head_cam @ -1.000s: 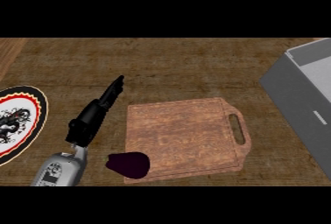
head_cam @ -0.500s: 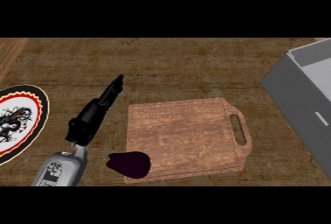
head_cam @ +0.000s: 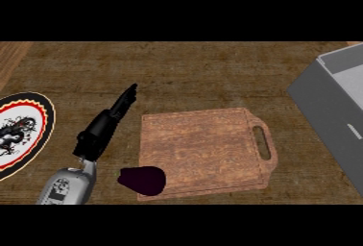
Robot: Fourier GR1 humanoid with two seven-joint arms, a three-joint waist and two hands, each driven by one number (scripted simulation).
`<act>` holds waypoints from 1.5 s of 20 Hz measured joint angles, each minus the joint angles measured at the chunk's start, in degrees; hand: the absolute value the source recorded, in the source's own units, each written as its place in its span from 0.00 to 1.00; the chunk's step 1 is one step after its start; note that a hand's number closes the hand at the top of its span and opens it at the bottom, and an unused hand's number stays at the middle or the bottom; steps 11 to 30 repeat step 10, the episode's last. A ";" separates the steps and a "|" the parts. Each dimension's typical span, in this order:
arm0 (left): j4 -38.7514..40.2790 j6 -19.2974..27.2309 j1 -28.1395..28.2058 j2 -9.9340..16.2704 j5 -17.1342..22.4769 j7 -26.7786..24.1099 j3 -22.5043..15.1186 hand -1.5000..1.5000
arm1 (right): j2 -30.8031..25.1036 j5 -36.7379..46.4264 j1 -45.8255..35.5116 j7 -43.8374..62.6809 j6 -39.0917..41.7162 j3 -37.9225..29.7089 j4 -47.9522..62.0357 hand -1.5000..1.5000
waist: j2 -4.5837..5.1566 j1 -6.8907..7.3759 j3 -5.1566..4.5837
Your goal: Pick the pear from the cutting board and place it in the cardboard box
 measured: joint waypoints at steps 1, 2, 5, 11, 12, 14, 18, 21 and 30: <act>-0.30 0.08 -0.13 -0.11 0.05 0.45 0.17 0.50 | 0.65 -0.81 -0.63 -0.48 1.04 -0.41 0.88 0.00 | -0.04 -0.14 0.01; -0.75 -0.01 0.35 0.01 -0.01 0.46 0.17 0.50 | 1.11 -1.77 -1.20 -1.10 2.04 -1.13 2.22 0.00 | -0.07 -0.18 0.01; -0.82 -0.26 0.58 0.10 -0.07 0.00 0.22 0.50 | 2.35 -6.48 -3.80 -2.00 4.79 -5.11 6.88 0.00 | -0.03 -0.15 0.05; -0.27 -0.17 0.90 -0.24 -0.25 -0.47 0.32 0.50 | 1.59 -15.04 -8.40 0.94 11.35 -12.11 15.18 0.00 | 0.05 -0.16 0.07; -0.27 -0.17 0.90 -0.24 -0.25 -0.47 0.32 0.50 | 1.59 -15.04 -8.40 0.94 11.35 -12.11 15.18 0.00 | 0.05 -0.16 0.07; -0.27 -0.17 0.90 -0.24 -0.25 -0.47 0.32 0.50 | 1.59 -15.04 -8.40 0.94 11.35 -12.11 15.18 0.00 | 0.05 -0.16 0.07; -0.27 -0.17 0.90 -0.24 -0.25 -0.47 0.32 0.50 | 1.59 -15.04 -8.40 0.94 11.35 -12.11 15.18 0.00 | 0.05 -0.16 0.07; -0.27 -0.17 0.90 -0.24 -0.25 -0.47 0.32 0.50 | 1.59 -15.04 -8.40 0.94 11.35 -12.11 15.18 0.00 | 0.05 -0.16 0.07; -0.27 -0.17 0.90 -0.24 -0.25 -0.47 0.32 0.50 | 1.59 -15.04 -8.40 0.94 11.35 -12.11 15.18 0.00 | 0.05 -0.16 0.07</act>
